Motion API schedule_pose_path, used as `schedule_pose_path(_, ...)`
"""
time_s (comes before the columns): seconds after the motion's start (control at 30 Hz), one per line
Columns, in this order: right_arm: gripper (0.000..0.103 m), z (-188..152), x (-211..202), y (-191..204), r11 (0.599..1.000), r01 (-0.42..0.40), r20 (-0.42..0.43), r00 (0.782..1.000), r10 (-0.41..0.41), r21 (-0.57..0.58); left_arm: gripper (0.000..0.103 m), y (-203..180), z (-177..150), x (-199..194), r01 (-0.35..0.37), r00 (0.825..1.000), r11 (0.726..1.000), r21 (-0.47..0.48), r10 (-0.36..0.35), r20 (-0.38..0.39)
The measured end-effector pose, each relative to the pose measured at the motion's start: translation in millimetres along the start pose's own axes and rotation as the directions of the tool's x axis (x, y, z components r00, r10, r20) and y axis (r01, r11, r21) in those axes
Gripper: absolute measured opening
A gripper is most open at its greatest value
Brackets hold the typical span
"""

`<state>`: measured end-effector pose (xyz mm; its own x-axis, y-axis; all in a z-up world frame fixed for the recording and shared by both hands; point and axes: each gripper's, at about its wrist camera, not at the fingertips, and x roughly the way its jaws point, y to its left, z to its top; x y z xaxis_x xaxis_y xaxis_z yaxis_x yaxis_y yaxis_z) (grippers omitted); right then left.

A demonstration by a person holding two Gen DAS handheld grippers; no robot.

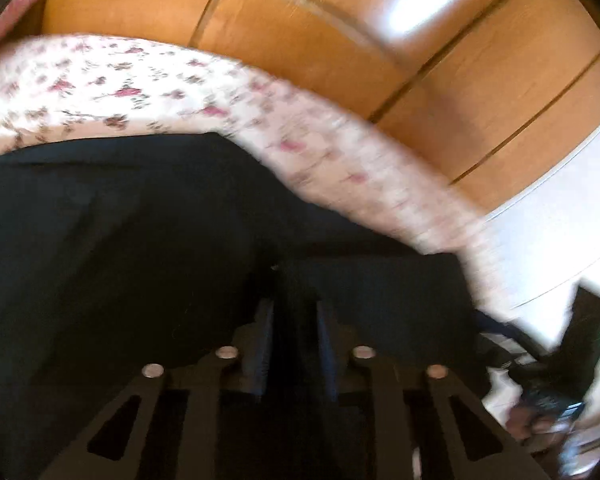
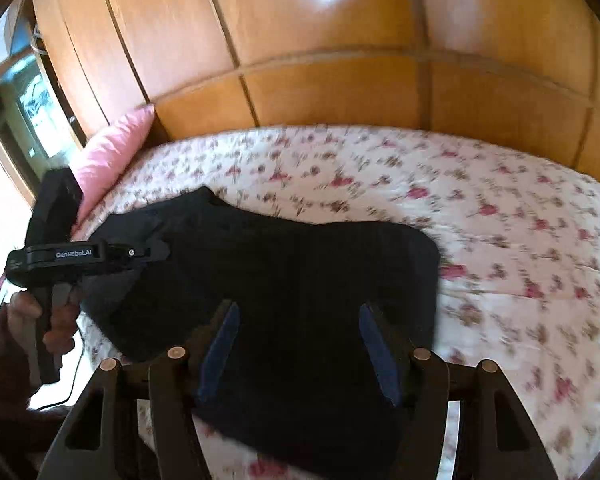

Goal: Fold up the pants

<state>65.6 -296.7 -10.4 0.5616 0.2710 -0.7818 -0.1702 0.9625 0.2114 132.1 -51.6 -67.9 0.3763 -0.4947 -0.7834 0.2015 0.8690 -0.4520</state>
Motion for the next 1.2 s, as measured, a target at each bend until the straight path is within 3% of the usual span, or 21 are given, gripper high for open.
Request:
schedule_pose_path(0.07, 0.062, -14.1, 17.4, -5.6, 1.000, 0.020, -0.042, 0.999, -0.020, 0.002, 0.022, 2.5, -8.6, 0.2, 0.012, 1.000, 1.000, 0.005, -0.013, 0.016)
schedule_pose_path(0.2, 0.060, -39.7, 19.8, -1.0, 0.995, 0.057, 0.053, 0.997, -0.053, -0.079, 0.023, 8.0, -12.0, 1.7, 0.037, 0.998, 0.999, -0.021, -0.036, 0.041)
schedule_pose_path(0.27, 0.060, -39.7, 20.7, 2.6, 0.992, 0.080, 0.062, 0.995, -0.074, -0.093, 0.025, 8.1, -12.5, -2.4, 0.035, 0.998, 0.999, -0.030, -0.033, 0.054)
schedule_pose_path(0.47, 0.066, -35.1, 14.0, 8.5, 0.991, 0.100, 0.061, 0.994, -0.095, -0.090, 0.031, 4.8, -19.2, -31.6, -0.059, 0.993, 0.998, -0.030, 0.062, 0.105)
schedule_pose_path(0.53, 0.068, -30.3, 10.4, 13.1, 0.992, 0.100, 0.055, 0.994, -0.095, -0.083, 0.031, 7.5, -24.2, -41.7, -0.126, 0.984, 0.991, -0.036, 0.130, 0.126)
schedule_pose_path(0.73, 0.068, -15.9, -1.5, 47.5, 0.990, 0.033, 0.092, 0.996, -0.020, -0.135, 0.031, 21.1, -38.1, -66.0, -0.182, 0.969, 0.981, -0.071, 0.191, 0.156)
schedule_pose_path(0.93, 0.068, -4.5, 10.9, 96.0, 0.963, -0.066, 0.064, 0.994, 0.085, -0.260, 0.031, 27.6, -41.3, -76.3, -0.228, 0.952, 0.970, -0.085, 0.241, 0.188)
schedule_pose_path(1.1, 0.068, -1.4, 35.9, 126.2, 0.939, -0.094, 0.022, 0.994, 0.107, -0.331, 0.031, 37.1, -44.7, -85.6, -0.238, 0.946, 0.965, -0.110, 0.256, 0.199)
schedule_pose_path(1.2, 0.065, 0.2, 60.7, 138.8, 0.931, -0.057, -0.014, 0.998, 0.056, -0.361, 0.031, 44.1, -48.1, -89.8, -0.242, 0.944, 0.962, -0.125, 0.263, 0.198)
